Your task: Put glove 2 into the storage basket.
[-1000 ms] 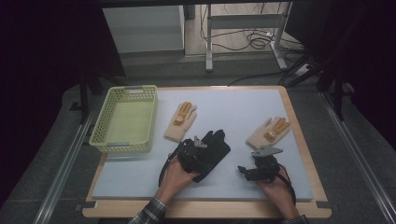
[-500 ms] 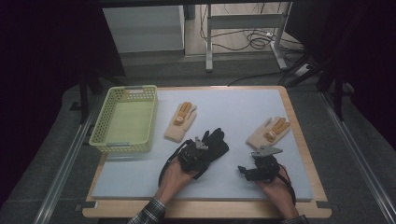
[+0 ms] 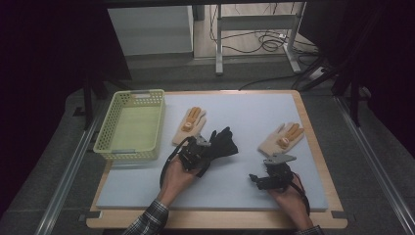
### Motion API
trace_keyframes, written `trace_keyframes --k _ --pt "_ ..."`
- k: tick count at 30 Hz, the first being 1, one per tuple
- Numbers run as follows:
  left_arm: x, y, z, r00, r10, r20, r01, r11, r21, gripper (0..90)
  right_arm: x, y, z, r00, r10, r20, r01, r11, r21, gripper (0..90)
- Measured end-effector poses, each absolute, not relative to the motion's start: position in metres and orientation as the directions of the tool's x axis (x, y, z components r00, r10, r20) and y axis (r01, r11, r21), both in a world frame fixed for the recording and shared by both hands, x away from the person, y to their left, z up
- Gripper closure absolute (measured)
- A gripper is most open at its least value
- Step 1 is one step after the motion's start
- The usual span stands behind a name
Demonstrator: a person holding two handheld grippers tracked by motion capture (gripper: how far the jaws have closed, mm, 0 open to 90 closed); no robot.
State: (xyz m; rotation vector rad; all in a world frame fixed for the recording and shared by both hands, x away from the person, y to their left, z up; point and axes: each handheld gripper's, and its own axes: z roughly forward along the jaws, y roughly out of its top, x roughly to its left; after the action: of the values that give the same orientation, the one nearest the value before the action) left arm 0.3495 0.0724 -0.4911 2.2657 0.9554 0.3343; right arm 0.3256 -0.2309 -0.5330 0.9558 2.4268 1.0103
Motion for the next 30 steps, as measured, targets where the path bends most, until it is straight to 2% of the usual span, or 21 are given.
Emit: trace_keyframes --k 8,20,30 --pt "0.363 0.092 -0.462 0.655 0.755 -0.012 0.576 -0.489 0.655 69.1 0.326 -0.231 -0.533 -0.715 0.697 -0.053 0.453 0.52 0.724 18.2" --pt "0.379 0.112 -0.436 0.61 0.792 0.01 0.593 -0.466 0.657 68.9 0.326 -0.231 -0.533 -0.716 0.696 -0.056 0.45 0.521 0.725 18.1" --pt "0.392 0.148 -0.413 0.526 0.85 0.029 0.619 -0.406 0.672 68.7 0.326 -0.231 -0.533 -0.715 0.697 -0.055 0.451 0.521 0.725 18.1"
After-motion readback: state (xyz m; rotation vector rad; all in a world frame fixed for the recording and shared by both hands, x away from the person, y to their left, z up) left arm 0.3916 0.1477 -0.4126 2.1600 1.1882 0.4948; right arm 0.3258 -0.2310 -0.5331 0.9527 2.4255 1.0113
